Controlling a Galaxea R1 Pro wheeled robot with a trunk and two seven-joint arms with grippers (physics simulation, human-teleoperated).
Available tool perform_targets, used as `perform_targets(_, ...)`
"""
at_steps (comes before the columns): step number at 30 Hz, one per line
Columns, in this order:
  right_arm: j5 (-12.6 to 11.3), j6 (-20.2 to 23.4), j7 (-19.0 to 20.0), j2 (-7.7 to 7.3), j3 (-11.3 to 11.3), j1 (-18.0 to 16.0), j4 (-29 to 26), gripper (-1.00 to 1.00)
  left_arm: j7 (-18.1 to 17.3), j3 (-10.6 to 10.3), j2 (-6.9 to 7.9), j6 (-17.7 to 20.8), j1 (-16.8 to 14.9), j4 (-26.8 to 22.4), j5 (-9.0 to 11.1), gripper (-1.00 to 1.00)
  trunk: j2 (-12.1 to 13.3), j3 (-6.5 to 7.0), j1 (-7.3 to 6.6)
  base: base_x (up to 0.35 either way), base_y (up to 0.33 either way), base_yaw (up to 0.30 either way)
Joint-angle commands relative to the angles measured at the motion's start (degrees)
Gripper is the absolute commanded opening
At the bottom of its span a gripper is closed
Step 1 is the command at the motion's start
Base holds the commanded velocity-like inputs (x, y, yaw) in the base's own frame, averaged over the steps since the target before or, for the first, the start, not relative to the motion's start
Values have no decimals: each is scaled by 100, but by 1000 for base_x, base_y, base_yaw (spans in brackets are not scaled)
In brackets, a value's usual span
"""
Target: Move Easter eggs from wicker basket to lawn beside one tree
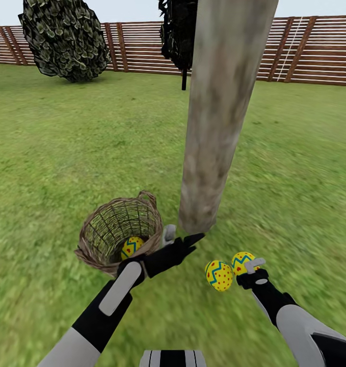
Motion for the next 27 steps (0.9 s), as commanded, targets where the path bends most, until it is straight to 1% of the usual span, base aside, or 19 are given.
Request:
perform_targets(1,36,24,-1,-1,-20,-1,-7,-100,-7,-2,-39,26,-2,1,19,100,-1,-4,-1,0,0,0)
perform_targets(2,36,24,-1,-2,-20,-1,-7,-100,-10,-4,-53,27,-2,1,19,100,-1,-4,-1,0,0,0)
perform_targets(4,36,24,-1,-9,-20,-1,-14,-100,-8,-43,-76,33,-2,2,19,100,-4,-48,4,0,0,0)
perform_targets(5,36,25,-1,-11,-20,-3,-15,-100,-5,-146,-103,36,-2,-2,19,100,-5,-70,7,0,0,0)
perform_targets(6,34,34,-3,-11,-20,-15,-15,-100,-2,-330,-138,41,-2,-16,19,100,-7,-92,9,0,0,0)
perform_targets(7,30,43,-30,-12,-24,-69,-15,-100,6,-617,-176,43,-2,-49,23,100,-8,-115,12,0,0,0)
perform_targets(8,28,41,-76,-12,-27,-101,-16,-100,9,-836,-199,44,-2,-79,31,100,-9,-137,14,0,0,0)
perform_targets(9,32,36,-99,-7,-28,-115,-16,-100,10,-958,-241,45,-2,-107,34,100,-11,-159,17,0,0,0)
perform_targets(10,34,30,-109,-4,-28,-120,-16,-100,11,-1014,-282,45,-2,-125,36,100,-12,-181,20,0,0,0)
perform_targets(13,29,32,-133,-10,-29,-124,-22,-100,11,-1145,-312,45,-2,-139,37,100,-16,-248,27,0,0,0)
perform_targets(15,27,25,-156,-12,-29,-124,-24,-100,11,-1172,-315,45,-2,-139,37,100,-19,-292,33,0,0,0)
perform_targets(21,-38,18,-159,-12,-29,-124,-24,-100,-15,-1175,-304,15,-2,-131,45,100,-19,-292,33,44,-22,0)
perform_targets(24,-43,-213,-159,-12,-37,-124,-17,-100,-12,-1172,-305,10,-2,-100,45,100,-19,-292,33,224,-147,0)
perform_targets(27,-51,-246,-159,-12,-38,-124,-16,-100,-15,-1174,-304,9,-2,-125,45,100,-19,-292,33,34,-25,0)
